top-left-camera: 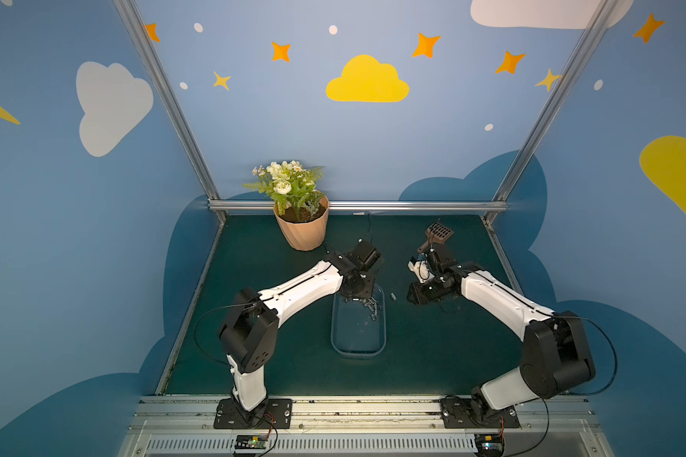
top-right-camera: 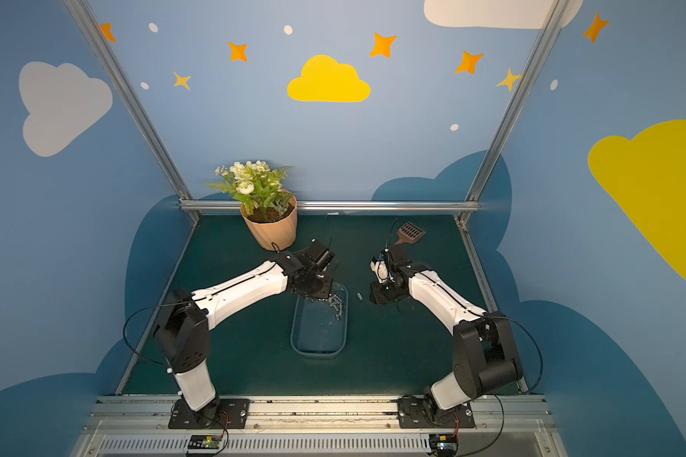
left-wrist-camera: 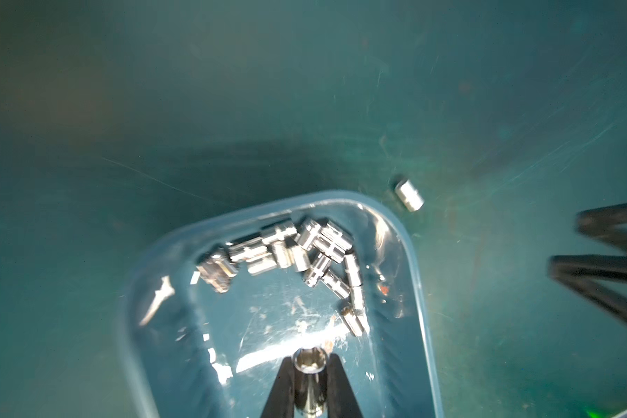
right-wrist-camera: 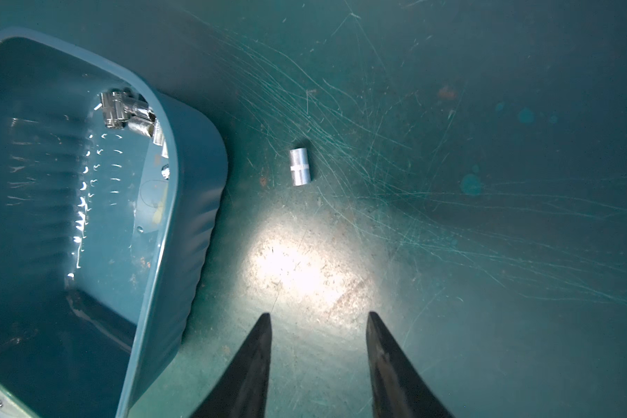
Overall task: Take out the socket from the storage box
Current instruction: Pick up the socket head from the storage box, then place the socket head at the center of the board.
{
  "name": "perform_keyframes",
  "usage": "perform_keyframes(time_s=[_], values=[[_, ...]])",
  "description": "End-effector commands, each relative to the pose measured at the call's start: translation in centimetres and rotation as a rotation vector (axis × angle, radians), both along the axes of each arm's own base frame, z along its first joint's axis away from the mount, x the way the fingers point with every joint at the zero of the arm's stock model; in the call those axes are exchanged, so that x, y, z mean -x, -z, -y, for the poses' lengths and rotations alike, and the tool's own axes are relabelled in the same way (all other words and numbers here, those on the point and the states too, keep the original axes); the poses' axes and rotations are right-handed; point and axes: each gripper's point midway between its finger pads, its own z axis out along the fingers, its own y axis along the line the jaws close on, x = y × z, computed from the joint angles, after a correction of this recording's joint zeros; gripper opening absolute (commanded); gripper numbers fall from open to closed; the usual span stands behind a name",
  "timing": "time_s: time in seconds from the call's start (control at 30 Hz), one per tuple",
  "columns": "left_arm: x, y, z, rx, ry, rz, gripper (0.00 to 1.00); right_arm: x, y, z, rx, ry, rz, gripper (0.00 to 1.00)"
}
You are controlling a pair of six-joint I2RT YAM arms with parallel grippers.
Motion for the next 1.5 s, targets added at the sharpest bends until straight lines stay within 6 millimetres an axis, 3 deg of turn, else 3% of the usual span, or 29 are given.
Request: perform_keyframes(time_s=[0.0, 0.2, 0.33, 0.47, 0.7, 0.9, 1.2, 1.47], values=[[-0.8, -1.9, -4.0, -0.051, -0.055, 0.039, 0.14, 0.2, -0.7, 0.0, -0.021, 0.005, 0.012, 0.44], [-1.5, -2.1, -10.1, -0.068, -0.165, 0.047, 0.15, 0.2, -0.7, -0.1, -0.027, 0.005, 0.012, 0.43], [-1.3, 0.3, -13.2, -0.076, -0.222, -0.008, 0.15, 0.2, -0.7, -0.2, -0.030, 0.004, 0.010, 0.43], [-1.1, 3.2, -14.8, -0.074, -0.255, -0.071, 0.15, 0.3, -0.7, -0.1, -0.028, 0.007, 0.008, 0.43], [-0.8, 8.3, -15.7, -0.114, -0.253, -0.195, 0.15, 0.3, -0.8, -0.1, -0.026, 0.011, 0.009, 0.43], [-1.1, 10.8, -15.8, -0.124, -0.255, -0.239, 0.14, 0.5, -0.8, 0.0, -0.018, 0.006, 0.003, 0.43], [-0.6, 13.1, -15.7, -0.112, -0.256, -0.311, 0.14, 0.9, -0.7, 0.4, -0.008, 0.015, 0.001, 0.43], [-0.5, 13.8, -15.5, -0.111, -0.254, -0.326, 0.15, 1.0, -0.3, 0.5, -0.008, 0.019, -0.005, 0.43]])
